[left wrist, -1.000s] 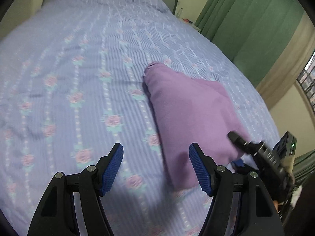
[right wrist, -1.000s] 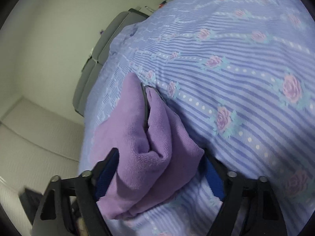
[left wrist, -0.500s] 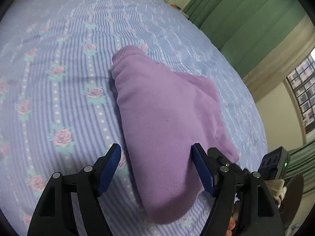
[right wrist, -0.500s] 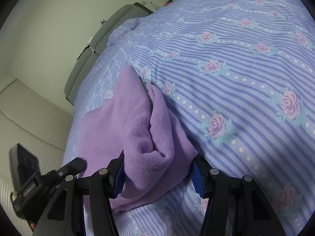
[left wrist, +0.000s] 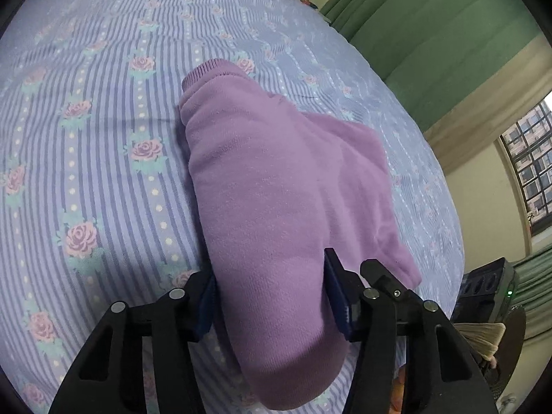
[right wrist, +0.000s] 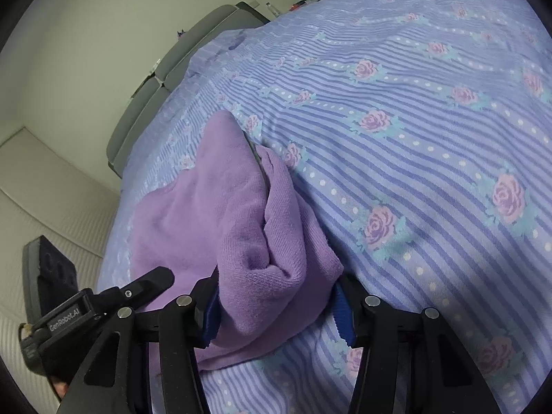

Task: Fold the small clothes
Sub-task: 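Grasp the folded sweatshirt with the right gripper and lift it, then carry the sweatshirt with the right gripper onto the red clothes stack and release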

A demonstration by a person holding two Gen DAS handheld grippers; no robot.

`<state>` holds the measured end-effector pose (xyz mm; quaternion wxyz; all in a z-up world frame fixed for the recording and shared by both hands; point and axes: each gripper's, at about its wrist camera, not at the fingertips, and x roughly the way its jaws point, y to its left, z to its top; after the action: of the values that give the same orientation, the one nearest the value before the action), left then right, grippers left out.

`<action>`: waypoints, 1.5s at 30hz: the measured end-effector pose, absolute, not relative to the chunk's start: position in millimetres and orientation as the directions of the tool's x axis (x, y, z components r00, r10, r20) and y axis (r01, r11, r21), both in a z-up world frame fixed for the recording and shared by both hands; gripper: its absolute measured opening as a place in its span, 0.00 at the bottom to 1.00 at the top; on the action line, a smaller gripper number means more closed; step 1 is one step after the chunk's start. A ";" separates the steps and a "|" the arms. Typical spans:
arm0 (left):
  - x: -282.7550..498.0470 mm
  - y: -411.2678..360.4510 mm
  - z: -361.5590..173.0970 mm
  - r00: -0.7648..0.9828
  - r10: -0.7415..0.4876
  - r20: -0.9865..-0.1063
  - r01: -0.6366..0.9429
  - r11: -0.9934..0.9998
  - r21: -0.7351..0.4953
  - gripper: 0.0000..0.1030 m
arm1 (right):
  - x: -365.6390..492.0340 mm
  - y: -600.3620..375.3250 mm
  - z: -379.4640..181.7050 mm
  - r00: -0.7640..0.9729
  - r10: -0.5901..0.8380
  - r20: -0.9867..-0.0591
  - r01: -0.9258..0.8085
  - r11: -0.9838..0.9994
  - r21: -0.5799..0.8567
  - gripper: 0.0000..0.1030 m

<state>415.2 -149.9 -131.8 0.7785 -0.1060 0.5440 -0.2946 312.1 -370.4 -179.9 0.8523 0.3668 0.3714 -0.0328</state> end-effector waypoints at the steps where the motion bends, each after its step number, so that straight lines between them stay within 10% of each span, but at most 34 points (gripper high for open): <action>1: 412.9 -150.3 -128.1 0.246 -0.567 -0.786 0.355 0.807 -0.471 0.50 | 311.6 -368.3 -175.2 0.719 0.208 -0.663 0.327 0.741 0.587 0.49; 22: 326.3 -97.1 -9.6 0.438 -0.563 -0.701 0.458 0.811 -0.365 0.49 | 239.9 -303.6 -62.9 0.808 0.163 -0.566 0.191 0.836 0.514 0.44; 45: 286.0 186.0 81.3 0.644 -0.434 -0.629 0.302 0.901 -0.312 0.48 | 235.9 -39.6 26.4 0.832 0.334 -0.443 -0.092 0.870 0.484 0.44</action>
<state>286.0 186.0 81.3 0.9023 -0.0895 0.3690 -0.2041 235.9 -39.6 26.4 0.9296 0.2277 0.2663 0.1147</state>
